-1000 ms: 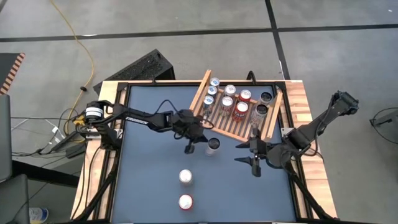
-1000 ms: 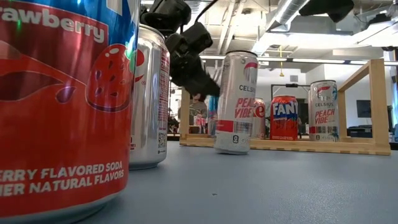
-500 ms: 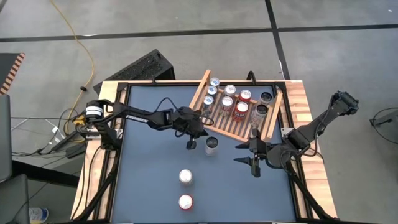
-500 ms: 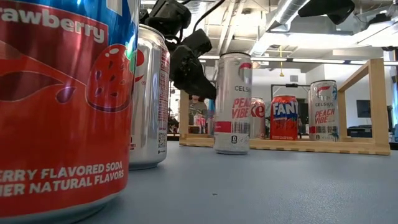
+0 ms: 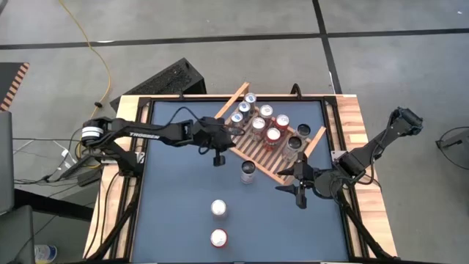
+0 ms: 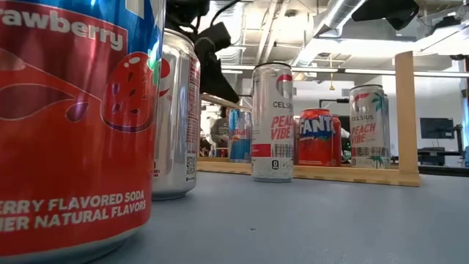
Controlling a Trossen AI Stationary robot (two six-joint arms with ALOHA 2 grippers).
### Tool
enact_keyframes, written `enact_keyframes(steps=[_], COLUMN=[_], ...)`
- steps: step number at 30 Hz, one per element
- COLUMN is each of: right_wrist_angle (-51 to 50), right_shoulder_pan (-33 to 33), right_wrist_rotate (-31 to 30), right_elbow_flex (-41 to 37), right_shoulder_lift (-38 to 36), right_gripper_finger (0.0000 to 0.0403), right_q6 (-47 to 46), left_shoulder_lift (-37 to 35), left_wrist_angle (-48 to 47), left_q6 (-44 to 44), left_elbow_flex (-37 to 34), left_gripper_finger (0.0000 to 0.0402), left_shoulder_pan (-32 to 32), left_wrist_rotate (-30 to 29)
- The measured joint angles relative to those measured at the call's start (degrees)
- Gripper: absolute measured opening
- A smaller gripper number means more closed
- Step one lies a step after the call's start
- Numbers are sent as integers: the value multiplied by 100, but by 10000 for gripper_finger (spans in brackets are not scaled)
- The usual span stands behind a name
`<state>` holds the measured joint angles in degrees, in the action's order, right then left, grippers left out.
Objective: Place canned beverage on shelf
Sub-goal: Adjust the shelf
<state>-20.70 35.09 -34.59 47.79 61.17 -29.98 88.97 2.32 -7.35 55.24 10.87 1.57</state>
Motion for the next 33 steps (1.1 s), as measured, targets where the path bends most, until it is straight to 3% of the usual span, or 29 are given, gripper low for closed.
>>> enact_keyframes(steps=[9, 12, 16, 23, 33], right_wrist_angle=[-58, -456, -908, -1182, -4035], right_shoulder_pan=[0, -5, -28, 109, 573], right_wrist_rotate=[-113, -511, -576, -303, -292], right_elbow_flex=[0, 4, 0, 480, 2018], right_shoulder_lift=[0, 108, 354, 966, 2189], right_gripper_finger=[221, 218, 202, 141, 9], right_q6=[-11, -481, -896, -892, -2261], left_shoulder_lift=[-16, -210, -592, -1358, -1906], left_wrist_angle=[-97, -193, -416, -653, -1090], left_q6=[344, 470, 570, 606, 508], left_elbow_flex=[-8, 18, 16, 16, 18], left_gripper_finger=[0, 0, 0, 0, 0], left_shoulder_pan=[-251, -412, -692, -1290, -1895], left_wrist_rotate=[570, 644, 895, 230, -766])
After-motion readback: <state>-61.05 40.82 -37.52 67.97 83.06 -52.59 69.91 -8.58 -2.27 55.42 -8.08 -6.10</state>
